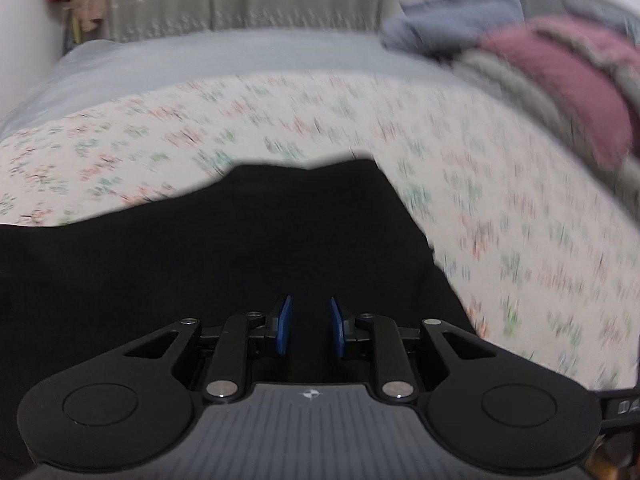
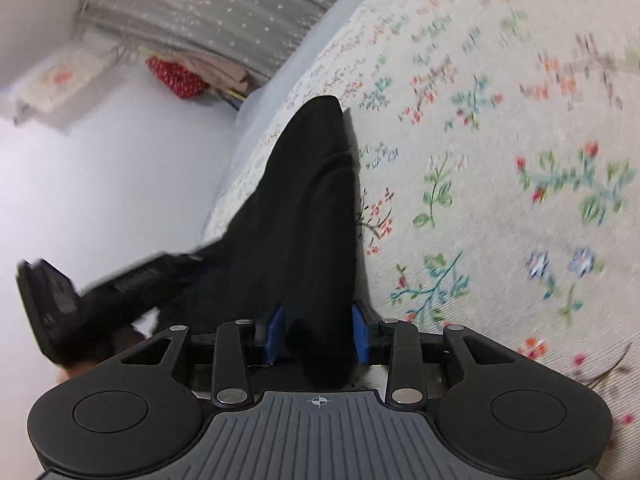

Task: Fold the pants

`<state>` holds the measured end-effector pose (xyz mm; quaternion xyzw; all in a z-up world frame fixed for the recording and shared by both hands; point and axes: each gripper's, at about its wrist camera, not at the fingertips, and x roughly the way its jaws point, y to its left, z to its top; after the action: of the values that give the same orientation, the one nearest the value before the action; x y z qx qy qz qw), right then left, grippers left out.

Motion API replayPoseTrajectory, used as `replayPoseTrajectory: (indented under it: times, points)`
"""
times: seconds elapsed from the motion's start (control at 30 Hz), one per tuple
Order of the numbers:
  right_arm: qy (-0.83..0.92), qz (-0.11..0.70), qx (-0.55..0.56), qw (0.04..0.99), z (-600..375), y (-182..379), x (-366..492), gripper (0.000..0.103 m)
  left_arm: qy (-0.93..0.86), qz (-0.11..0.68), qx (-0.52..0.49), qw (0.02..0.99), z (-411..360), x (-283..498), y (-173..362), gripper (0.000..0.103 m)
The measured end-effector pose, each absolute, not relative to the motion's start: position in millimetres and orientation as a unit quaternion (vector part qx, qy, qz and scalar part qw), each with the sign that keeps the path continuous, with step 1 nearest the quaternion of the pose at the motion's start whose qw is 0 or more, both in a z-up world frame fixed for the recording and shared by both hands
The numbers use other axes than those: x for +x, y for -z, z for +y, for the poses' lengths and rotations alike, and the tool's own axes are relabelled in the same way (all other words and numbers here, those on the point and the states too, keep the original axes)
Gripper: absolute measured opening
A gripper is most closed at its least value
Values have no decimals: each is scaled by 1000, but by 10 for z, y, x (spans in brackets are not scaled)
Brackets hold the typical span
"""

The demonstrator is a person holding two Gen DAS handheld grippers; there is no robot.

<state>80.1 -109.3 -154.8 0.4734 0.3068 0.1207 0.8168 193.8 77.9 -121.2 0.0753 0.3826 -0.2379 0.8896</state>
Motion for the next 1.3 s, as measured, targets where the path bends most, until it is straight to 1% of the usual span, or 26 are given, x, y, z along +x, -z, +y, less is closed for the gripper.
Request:
replayPoseTrajectory:
  times: [0.07,0.17,0.23,0.27,0.33,0.53,0.7,0.73,0.77,0.8,0.83,0.9,0.93,1.13,1.23,1.3]
  points:
    - [-122,310,469,818,-1058,1545,830,32,226,400,83,884,738,1966,1317,36]
    - [-119,309,463,822,-1006,1525,853,34,215,412,63,883,805,2066,1347,38]
    - [-115,308,444,834,-927,1493,864,35,203,415,68,884,816,2105,1363,38]
    - [-114,305,437,838,-884,1487,872,38,197,415,69,885,788,2116,1370,38]
    - [-111,298,433,844,-820,1491,869,38,193,415,65,887,772,2142,1357,38]
    - [-112,273,478,827,-825,1574,787,38,192,401,82,892,677,2162,1365,38]
    - [-108,264,492,823,-805,1597,790,38,190,405,63,892,649,2302,1363,38]
    - [-105,263,496,821,-800,1604,797,37,189,406,60,892,649,2320,1363,38]
    - [-96,267,495,821,-788,1603,807,32,189,407,60,892,637,2304,1352,38]
    - [-87,272,490,824,-766,1595,819,29,189,406,61,892,630,2305,1350,38]
    - [-76,278,480,829,-739,1584,831,21,190,406,62,892,629,2312,1349,38]
    - [-68,283,467,835,-710,1567,846,17,191,406,57,892,638,2324,1346,38]
    - [-66,286,463,836,-714,1554,848,14,191,406,54,892,646,2329,1340,38]
    - [-80,301,417,854,-859,1289,835,10,181,407,47,894,598,2317,1272,38]
    - [-93,306,385,866,-1128,1045,790,10,195,405,34,893,469,2238,1207,38]
    - [-79,305,340,886,-1375,821,696,10,203,401,43,893,330,2155,1199,38]
